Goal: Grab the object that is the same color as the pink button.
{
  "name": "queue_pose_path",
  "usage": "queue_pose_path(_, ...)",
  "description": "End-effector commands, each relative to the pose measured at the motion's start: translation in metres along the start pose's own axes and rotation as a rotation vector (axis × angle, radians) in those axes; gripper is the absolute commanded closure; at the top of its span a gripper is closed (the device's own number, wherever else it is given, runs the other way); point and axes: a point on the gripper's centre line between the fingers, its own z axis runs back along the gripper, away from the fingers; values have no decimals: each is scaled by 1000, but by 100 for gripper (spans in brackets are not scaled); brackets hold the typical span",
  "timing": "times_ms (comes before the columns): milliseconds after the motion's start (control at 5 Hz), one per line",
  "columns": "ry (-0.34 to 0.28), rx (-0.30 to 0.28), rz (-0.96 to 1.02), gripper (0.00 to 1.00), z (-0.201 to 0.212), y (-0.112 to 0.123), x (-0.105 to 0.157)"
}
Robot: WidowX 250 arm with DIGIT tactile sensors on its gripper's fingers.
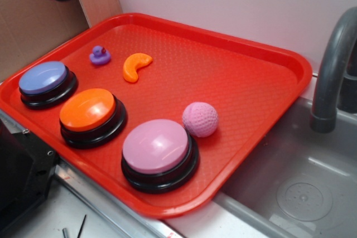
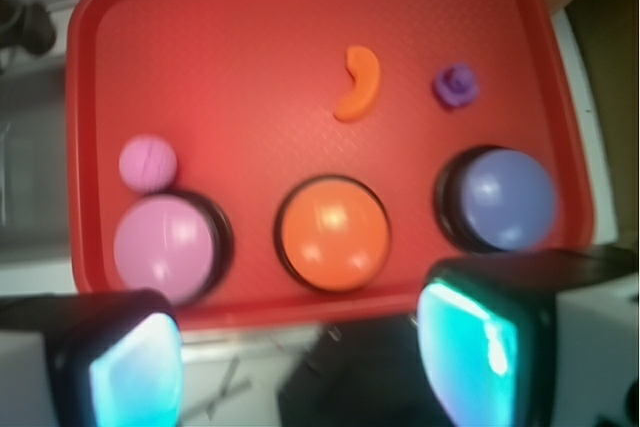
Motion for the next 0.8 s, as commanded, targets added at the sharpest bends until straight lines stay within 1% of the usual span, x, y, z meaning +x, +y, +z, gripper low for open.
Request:
queue_pose_path(0,-68,-17,-17,0,-38,-51,24)
queue_pose_path(200,-36,-70,-68,0,-62,-69,27)
queue_pose_path(400,-14,-55,-84,0,-86,-80,32)
queue_pose_path(600,13,-50,-112,0,-107,-90,33)
